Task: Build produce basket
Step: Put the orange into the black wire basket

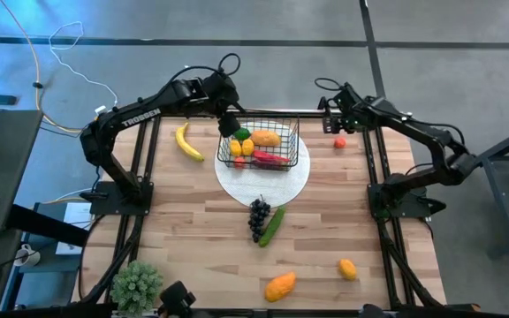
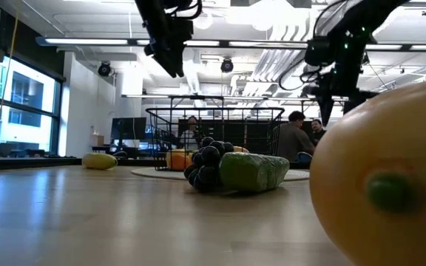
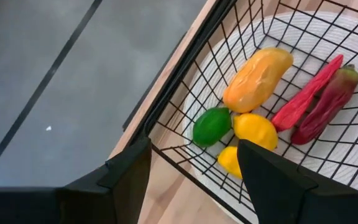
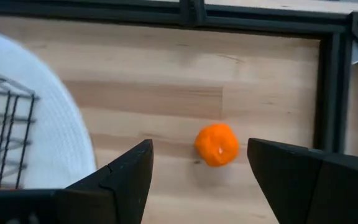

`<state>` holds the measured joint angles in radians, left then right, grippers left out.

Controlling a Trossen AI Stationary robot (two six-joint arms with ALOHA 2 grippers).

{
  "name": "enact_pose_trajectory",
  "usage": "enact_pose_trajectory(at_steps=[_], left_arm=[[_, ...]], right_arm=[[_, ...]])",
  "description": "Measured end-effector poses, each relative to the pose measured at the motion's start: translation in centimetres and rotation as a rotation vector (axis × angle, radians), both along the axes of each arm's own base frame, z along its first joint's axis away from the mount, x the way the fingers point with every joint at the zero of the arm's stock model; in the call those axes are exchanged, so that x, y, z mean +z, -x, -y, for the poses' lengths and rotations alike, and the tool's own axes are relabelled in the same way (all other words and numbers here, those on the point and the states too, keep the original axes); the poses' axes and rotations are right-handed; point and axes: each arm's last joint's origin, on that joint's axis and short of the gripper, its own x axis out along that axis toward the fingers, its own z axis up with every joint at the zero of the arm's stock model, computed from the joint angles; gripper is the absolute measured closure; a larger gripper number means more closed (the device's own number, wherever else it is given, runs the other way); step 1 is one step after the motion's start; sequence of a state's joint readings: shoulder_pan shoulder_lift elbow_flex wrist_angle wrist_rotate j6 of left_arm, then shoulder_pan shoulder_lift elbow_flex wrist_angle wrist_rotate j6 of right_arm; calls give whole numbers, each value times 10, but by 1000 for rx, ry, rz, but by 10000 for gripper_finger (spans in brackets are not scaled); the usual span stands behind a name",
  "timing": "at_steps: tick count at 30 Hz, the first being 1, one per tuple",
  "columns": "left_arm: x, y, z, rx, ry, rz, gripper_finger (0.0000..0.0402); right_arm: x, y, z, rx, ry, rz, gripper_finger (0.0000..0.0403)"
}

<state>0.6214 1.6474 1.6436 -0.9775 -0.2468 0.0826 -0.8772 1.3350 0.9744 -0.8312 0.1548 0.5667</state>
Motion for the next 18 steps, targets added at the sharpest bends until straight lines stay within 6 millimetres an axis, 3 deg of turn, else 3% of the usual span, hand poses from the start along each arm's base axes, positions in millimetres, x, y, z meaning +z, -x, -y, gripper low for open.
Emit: enact_pose_trajectory(at_steps=[9, 18], left_arm=[[0, 2, -2, 9, 0, 1, 172], [0, 2, -2, 9, -1, 1, 172]], right_arm=[[-39, 10, 2, -98, 35, 39, 160], [-65, 17, -5, -142, 55, 22, 160]])
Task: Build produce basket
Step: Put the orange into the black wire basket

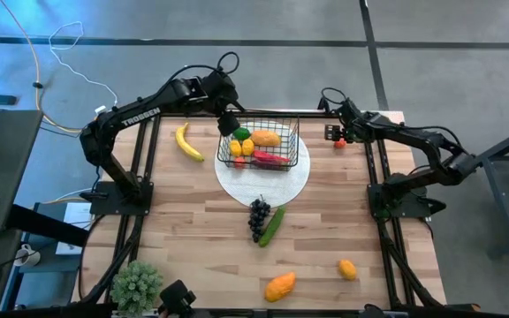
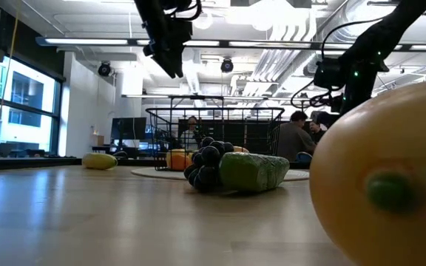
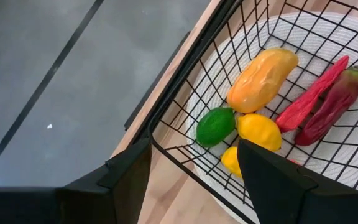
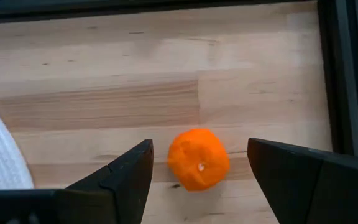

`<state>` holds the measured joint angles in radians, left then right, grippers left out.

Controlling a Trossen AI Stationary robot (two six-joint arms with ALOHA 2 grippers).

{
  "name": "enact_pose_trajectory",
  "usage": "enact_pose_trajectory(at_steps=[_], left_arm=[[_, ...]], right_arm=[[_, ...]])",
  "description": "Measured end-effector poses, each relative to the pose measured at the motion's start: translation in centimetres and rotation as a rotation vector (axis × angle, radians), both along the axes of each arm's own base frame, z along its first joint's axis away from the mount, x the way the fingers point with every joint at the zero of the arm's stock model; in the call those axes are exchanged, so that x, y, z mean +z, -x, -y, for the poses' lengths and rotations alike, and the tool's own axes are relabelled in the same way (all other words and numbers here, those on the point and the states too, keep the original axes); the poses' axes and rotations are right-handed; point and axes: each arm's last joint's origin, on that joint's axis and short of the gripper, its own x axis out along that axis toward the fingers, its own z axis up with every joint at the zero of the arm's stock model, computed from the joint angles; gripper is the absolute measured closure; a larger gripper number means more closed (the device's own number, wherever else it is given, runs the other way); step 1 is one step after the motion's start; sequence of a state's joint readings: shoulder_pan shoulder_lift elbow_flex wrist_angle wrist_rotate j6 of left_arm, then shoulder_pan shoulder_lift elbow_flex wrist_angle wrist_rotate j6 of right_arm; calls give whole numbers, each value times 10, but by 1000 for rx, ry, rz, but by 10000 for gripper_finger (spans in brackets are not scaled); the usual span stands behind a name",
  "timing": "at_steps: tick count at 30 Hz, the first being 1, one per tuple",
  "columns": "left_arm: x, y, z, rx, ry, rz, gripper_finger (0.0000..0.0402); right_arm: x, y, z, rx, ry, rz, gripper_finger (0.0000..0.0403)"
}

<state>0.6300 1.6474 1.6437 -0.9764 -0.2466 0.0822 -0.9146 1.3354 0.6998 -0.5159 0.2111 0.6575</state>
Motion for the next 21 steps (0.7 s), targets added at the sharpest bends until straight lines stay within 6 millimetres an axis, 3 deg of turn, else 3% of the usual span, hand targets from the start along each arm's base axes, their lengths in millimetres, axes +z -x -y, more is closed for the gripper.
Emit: enact_pose_trajectory(at_steps=[21], left_arm=[[0, 0, 0, 0, -1, 2, 172]], right_arm=[[-27, -9, 0, -44, -33, -48, 174]])
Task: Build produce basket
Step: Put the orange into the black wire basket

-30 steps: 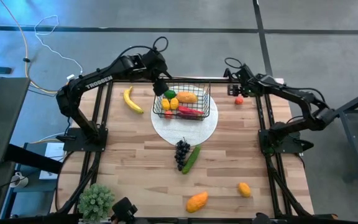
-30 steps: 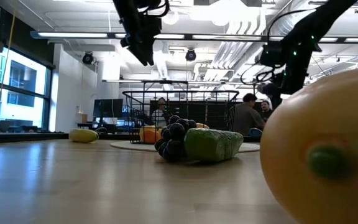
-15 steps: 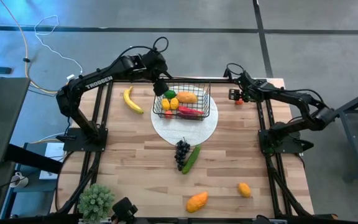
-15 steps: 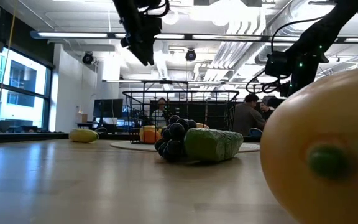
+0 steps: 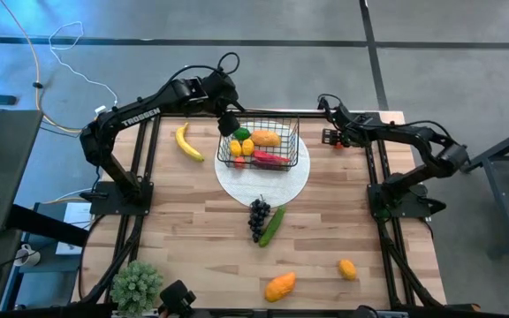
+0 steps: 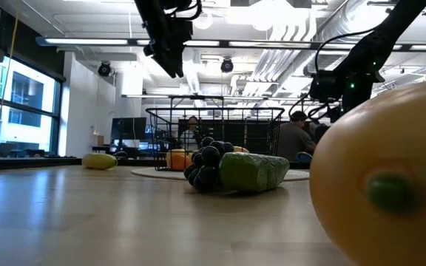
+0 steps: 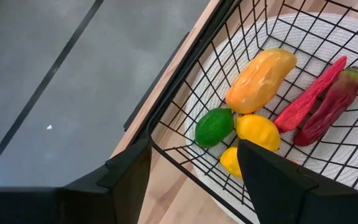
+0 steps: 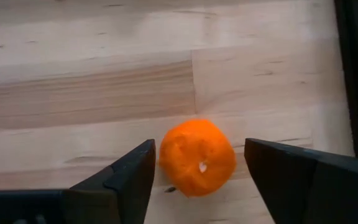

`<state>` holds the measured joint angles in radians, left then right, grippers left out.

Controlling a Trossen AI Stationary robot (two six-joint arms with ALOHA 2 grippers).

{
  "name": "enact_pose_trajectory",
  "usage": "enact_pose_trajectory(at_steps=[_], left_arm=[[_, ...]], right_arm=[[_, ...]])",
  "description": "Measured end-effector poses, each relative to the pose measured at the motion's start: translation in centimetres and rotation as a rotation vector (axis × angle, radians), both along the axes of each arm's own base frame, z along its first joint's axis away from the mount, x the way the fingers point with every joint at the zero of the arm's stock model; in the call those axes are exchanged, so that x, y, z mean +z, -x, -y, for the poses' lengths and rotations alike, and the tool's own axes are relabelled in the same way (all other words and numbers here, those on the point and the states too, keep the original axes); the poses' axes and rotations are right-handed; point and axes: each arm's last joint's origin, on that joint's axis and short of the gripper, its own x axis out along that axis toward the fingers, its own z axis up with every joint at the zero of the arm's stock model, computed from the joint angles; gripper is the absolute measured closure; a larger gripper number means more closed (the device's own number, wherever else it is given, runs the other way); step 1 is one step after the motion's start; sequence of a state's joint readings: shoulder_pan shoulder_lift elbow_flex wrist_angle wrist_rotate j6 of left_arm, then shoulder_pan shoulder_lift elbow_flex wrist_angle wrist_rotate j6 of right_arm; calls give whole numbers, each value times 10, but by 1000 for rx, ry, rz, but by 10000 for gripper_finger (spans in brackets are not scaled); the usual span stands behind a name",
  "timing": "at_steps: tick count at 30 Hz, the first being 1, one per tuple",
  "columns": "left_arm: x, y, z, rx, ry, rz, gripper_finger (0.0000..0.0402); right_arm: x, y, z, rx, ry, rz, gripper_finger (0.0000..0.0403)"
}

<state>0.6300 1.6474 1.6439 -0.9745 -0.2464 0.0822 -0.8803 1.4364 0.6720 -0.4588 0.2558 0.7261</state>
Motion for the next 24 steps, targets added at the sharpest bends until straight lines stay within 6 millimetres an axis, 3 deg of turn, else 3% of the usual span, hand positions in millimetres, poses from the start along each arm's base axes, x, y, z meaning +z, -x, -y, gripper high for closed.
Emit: enact_pose_trajectory(at_steps=[9, 18, 24], left_arm=[[0, 0, 0, 0, 0, 0, 172], [0, 0, 0, -13, -4, -8, 172], [0, 0, 0, -14, -5, -9, 172]], right_arm=[[0, 0, 1, -2, 2, -6, 269], [-5, -1, 1, -28, -40, -10, 288], [-14, -2, 2, -21, -75, -41, 326]])
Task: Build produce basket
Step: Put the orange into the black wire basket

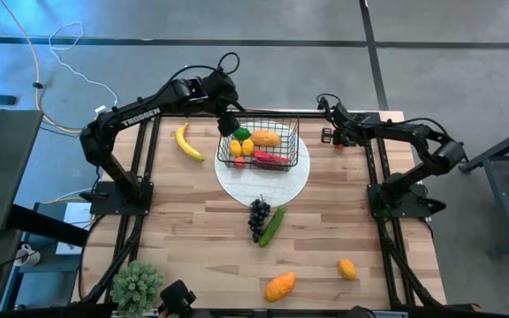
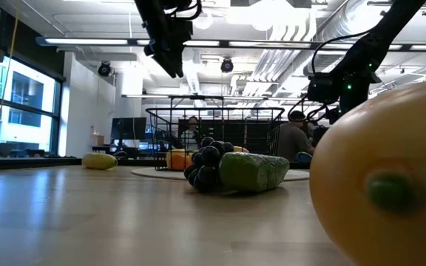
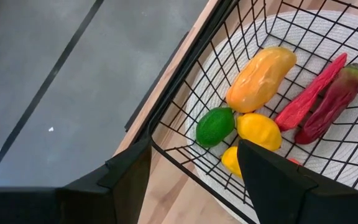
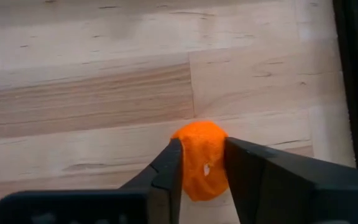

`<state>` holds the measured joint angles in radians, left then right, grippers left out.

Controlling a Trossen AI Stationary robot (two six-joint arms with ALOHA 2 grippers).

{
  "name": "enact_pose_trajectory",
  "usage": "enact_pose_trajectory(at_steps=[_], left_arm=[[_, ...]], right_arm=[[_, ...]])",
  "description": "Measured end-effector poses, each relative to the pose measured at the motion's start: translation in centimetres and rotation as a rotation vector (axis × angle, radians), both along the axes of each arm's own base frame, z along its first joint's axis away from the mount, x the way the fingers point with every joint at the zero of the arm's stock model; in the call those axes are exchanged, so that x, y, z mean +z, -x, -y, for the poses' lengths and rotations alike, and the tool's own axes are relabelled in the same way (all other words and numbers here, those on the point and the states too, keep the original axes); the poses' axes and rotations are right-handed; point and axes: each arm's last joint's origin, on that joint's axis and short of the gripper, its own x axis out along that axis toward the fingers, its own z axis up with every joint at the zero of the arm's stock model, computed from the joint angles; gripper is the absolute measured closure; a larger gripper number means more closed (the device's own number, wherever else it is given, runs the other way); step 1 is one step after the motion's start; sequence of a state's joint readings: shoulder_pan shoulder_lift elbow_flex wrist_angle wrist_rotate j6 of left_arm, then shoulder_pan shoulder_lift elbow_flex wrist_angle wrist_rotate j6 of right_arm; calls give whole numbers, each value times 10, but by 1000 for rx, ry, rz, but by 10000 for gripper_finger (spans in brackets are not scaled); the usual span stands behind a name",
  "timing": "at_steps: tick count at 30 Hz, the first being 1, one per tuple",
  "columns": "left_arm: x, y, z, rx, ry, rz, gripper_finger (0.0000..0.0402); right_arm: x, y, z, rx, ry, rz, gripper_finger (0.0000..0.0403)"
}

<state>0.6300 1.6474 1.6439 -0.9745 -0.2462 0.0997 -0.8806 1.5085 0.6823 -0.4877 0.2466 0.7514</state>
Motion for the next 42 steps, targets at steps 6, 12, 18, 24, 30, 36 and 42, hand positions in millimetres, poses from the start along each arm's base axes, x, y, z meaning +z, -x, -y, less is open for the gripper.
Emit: enact_pose_trajectory(at_steps=[6, 12, 18, 24, 30, 36, 42], left_arm=[[0, 0, 0, -1, 0, -1, 172], [0, 0, 0, 0, 1, -1, 172], [0, 0, 0, 1, 1, 0, 172], [0, 3, -4, 14, 1, -1, 172], [-1, 13, -16, 29, 48, 36, 172], [-1, 15, -19, 14, 51, 33, 172], [-1, 15, -19, 8, 49, 29, 172]], right_arm=[[2, 1, -2, 19, 0, 8, 352], [13, 5, -8, 27, 5, 33, 355], [36, 6, -19, 55, 69, 103, 358], [71, 0, -33, 104, 184, 229, 380], [106, -5, -42, 125, 311, 255, 397], [109, -5, -41, 176, 310, 224, 377], [109, 1, -35, 180, 270, 263, 325]])
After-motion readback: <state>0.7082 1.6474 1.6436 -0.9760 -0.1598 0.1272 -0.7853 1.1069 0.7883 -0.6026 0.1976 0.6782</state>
